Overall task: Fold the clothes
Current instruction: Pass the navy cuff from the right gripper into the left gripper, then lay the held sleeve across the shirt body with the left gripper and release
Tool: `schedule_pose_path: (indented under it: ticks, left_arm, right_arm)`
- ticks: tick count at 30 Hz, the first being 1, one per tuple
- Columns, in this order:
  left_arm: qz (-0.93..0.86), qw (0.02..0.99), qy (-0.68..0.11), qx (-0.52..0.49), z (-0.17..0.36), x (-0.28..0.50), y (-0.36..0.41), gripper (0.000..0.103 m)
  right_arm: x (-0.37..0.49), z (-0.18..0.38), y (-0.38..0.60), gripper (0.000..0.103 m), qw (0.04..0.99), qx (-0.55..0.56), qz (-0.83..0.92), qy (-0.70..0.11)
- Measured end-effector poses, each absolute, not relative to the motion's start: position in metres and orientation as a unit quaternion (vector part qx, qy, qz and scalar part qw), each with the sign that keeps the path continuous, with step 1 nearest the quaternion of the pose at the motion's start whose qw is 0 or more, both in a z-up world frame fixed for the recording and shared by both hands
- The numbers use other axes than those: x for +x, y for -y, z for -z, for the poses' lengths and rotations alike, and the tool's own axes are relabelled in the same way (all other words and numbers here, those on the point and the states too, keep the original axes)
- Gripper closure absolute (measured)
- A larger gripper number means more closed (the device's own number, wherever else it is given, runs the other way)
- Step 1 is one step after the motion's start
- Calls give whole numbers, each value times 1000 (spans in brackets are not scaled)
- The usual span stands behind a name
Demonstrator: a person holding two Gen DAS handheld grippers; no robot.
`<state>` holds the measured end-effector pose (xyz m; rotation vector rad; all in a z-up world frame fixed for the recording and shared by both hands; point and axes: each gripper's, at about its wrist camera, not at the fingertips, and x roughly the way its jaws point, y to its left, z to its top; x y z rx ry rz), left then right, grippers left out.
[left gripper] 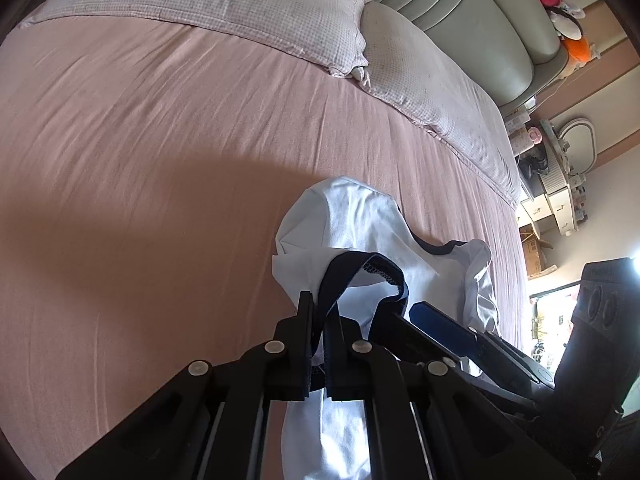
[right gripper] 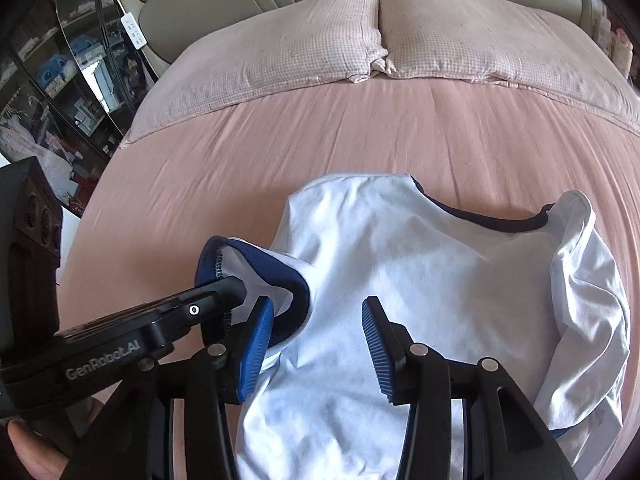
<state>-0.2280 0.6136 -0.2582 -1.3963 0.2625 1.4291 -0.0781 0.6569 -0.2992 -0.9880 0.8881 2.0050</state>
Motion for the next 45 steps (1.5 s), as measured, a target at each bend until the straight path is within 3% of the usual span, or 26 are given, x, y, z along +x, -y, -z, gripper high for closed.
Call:
schedule_pose_path:
  ticks: [4,5,6,7,10,14,25,29,36,45]
  left_arm:
    - [-590,539,-112,-591,259,-229,-609,100]
    - [-587,542,-116,-590,259,-227,-609,100]
    - [-586,545,-121,-587,258,-225,-608,100]
    - [-586,548,-125,-584,257,-221,-609,100]
    - [-579,556,-107,-587,252,-219,-608,102]
    - [-570,566,-73,-591,237,-217,-611,102]
    - [-556,608,-68,-562,191,-192,-634,103]
    - [-540,613,-108,-566,205,-167,-643,103]
    - [-507,601,-204,-583,255,-121,-650,103]
    - [-514,563,-200,-615,287,-127,-648,103]
  right_arm:
    - [-87,313,-665,59,348,-391,-778,-346]
    - [-90,315,-666,70,339,-393,-780,-349]
    - [-93,317,-666,95,329,-395,-782,-352]
    - [-95,317,-665,103,329,-397,-783,-347]
    - [-95,309,-657,102,336,-389,-792,-329]
    - [-77,295,-655,102,328,-347,-800,-363]
    - [-44,255,-666,102,326,-284,-811,-394]
    - [-22,262,-666,102,340,-291,-796,-408]
    - [15,331,-669,102,370,-342,-721,-476]
    - [19,348,-666,102,359,-386,-708,-470]
